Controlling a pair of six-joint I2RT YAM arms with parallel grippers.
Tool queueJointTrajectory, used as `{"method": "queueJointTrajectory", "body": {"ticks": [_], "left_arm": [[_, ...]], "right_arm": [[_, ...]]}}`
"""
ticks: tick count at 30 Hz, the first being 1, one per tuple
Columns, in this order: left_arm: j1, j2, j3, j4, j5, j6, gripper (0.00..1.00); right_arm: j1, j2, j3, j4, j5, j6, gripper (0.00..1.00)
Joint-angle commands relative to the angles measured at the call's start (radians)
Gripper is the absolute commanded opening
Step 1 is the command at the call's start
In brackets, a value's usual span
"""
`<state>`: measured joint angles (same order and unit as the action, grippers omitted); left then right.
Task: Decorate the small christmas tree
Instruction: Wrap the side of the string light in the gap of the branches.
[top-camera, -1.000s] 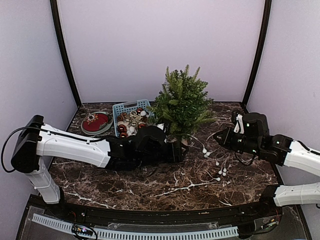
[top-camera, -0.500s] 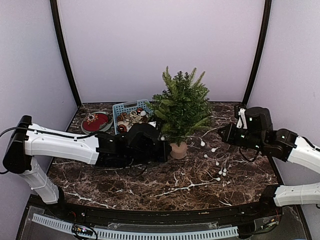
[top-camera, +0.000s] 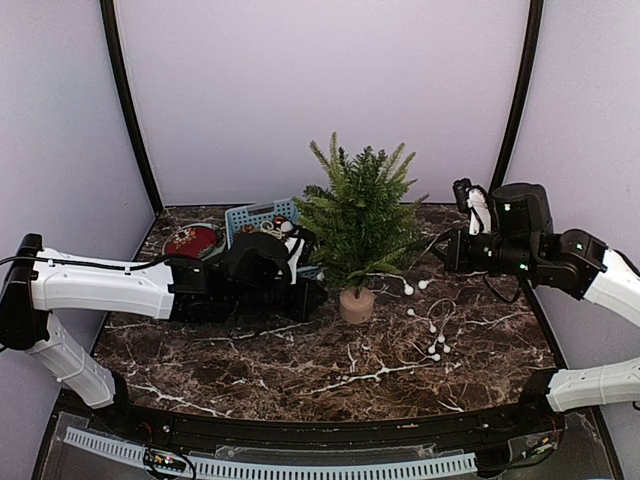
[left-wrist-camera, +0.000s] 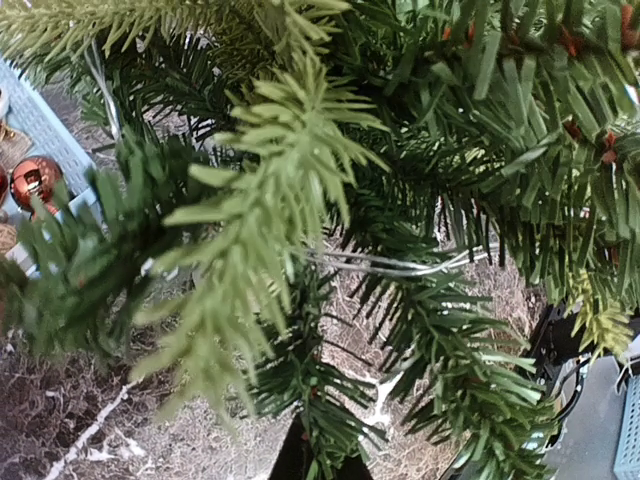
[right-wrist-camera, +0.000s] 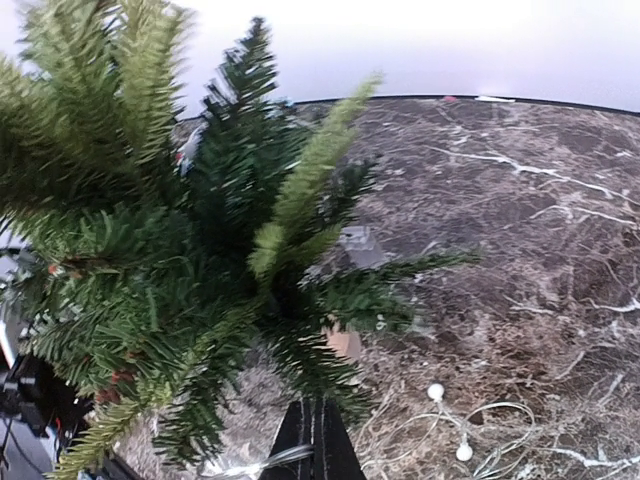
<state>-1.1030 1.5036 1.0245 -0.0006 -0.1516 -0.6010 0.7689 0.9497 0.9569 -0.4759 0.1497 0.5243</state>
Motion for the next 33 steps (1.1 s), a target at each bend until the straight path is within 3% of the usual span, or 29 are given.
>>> {"method": "queueJointTrajectory", "body": {"ticks": [1,9,18,33], "left_arm": [[0.012,-0.048,0.001,0.006,0.043,0.064,0.00],[0.026,-0.049,0.010,-0.023,0.038,0.080,0.00],[0.047,-0.059,0.004,-0.031,0.029,0.102,0.00],[0.054,-0.059,0.021,-0.040,0.038,0.123,0.00]], "right_arm": [[0.039,-0.011,0.033,-0.063,-0.084,-0.038,0.00],[0.107,-0.043,0.026,-0.107,-0.052,0.017,0.00],[0.100,0.064,0.116,-0.292,0.341,0.182,0.00],[0.049,0.166,0.092,-0.133,0.217,0.097,0.00]]}}
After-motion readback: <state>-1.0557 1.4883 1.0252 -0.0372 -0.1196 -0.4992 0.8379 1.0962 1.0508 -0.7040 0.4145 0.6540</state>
